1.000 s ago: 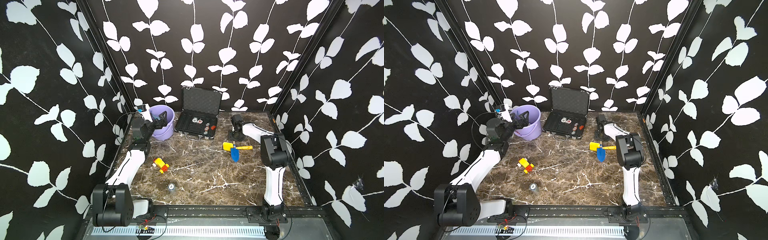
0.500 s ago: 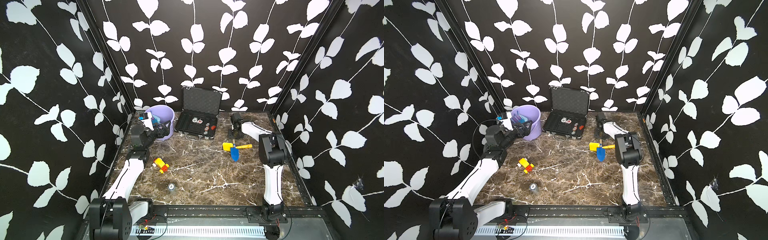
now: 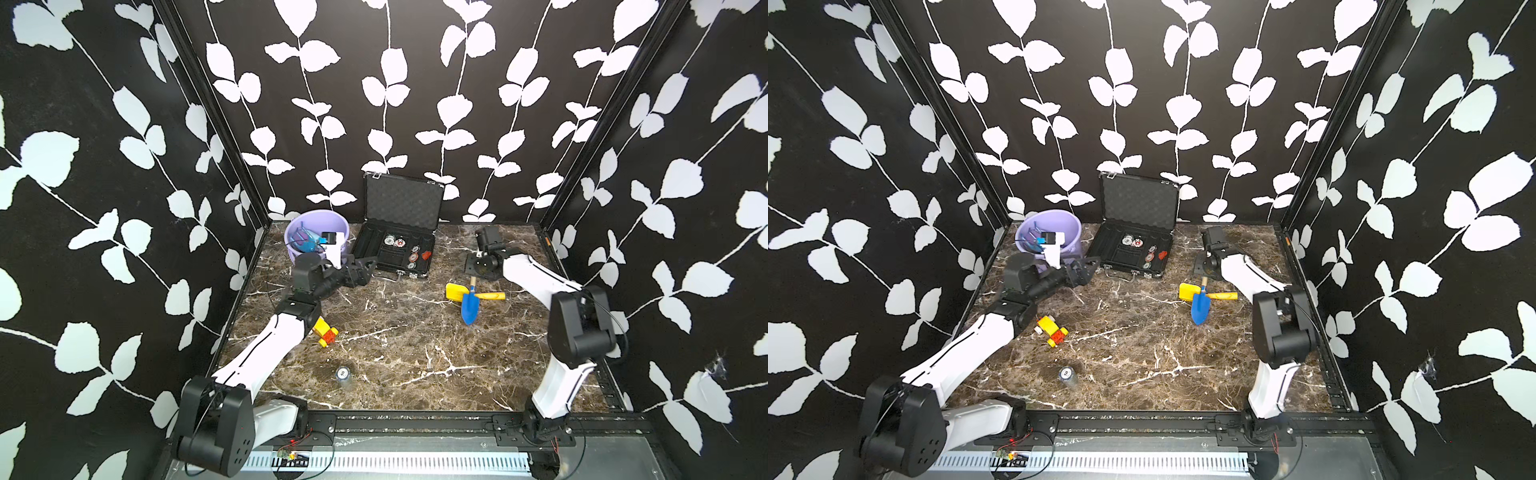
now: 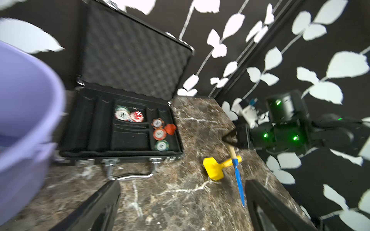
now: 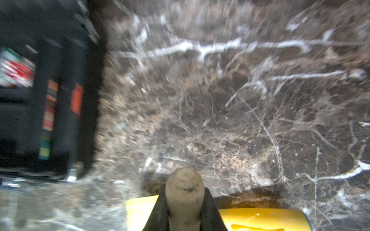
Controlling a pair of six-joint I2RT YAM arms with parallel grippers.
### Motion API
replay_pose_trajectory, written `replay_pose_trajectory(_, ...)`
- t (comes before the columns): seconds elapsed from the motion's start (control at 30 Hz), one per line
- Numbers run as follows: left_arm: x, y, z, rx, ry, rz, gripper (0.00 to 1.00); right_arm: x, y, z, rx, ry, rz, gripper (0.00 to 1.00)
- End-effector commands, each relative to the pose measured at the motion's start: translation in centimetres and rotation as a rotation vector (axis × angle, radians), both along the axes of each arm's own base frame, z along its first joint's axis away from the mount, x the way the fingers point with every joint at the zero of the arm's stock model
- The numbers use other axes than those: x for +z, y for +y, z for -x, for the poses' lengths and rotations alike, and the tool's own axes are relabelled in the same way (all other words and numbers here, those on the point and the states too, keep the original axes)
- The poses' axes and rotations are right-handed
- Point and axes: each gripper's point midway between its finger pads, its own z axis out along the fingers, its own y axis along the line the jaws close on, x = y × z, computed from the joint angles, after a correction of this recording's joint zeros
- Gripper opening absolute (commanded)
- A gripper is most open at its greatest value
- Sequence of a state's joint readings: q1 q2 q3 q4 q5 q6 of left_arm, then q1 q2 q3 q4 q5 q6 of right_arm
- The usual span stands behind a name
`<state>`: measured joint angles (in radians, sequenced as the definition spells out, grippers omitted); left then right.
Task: Organize the gardening tools
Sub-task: Pick up the gardening tool from the center of the board.
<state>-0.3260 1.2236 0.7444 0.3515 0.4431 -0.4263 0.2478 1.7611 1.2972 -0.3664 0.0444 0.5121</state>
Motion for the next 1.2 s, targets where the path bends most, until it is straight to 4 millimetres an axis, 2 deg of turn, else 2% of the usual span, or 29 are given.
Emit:
replay_pose_trajectory(0.0, -0.2, -2.1, 0.7, -0.046, -0.054, 0.014, 0.99, 2.1, 0.1, 0.0, -0.073, -0.104, -0.103, 0.00)
replay_pose_trajectory(0.07, -0.8, -3.8, 1.4, -0.082, -0.070, 0.022, 0.99, 2.3, 0.0, 0.7, -0.108, -0.130, -0.151, 0.00)
replay_pose_trajectory(0.17, -1.8, -6.8, 2.7, -0.150, -0.109, 0.025, 0.99, 4.3, 0.1, 1.4, -0.157, -0.223, -0.261, 0.00)
replay_pose_trajectory(0.27, -2.7, -9.7, 4.0, -0.224, -0.157, 0.071, 0.98, 4.6, 0.3, 2.3, -0.200, -0.271, -0.363, 0.00)
replay_pose_trajectory(0.47, -4.3, -15.0, 6.0, -0.394, -0.176, 0.189, 0.83, 5.2, 0.4, 3.5, -0.270, -0.352, -0.539, 0.00)
replay_pose_trajectory(0.57, -5.1, -17.5, 7.2, -0.476, -0.164, 0.244, 0.82, 5.5, 0.1, 4.2, -0.301, -0.390, -0.569, 0.00)
replay_pose_trajectory(0.9, -7.5, -20.6, 7.8, -0.541, -0.132, 0.228, 0.82, 7.1, -1.0, 5.9, -0.361, -0.481, -0.603, 0.00)
replay_pose_trajectory(1.0, -8.3, -21.2, 7.8, -0.551, -0.123, 0.188, 0.82, 7.5, -1.0, 6.2, -0.364, -0.499, -0.625, 0.00)
replay_pose_trajectory(1.17, -9.9, -21.4, 7.2, -0.533, -0.111, 0.118, 0.76, 8.3, -0.6, 6.6, -0.351, -0.509, -0.670, 0.00)
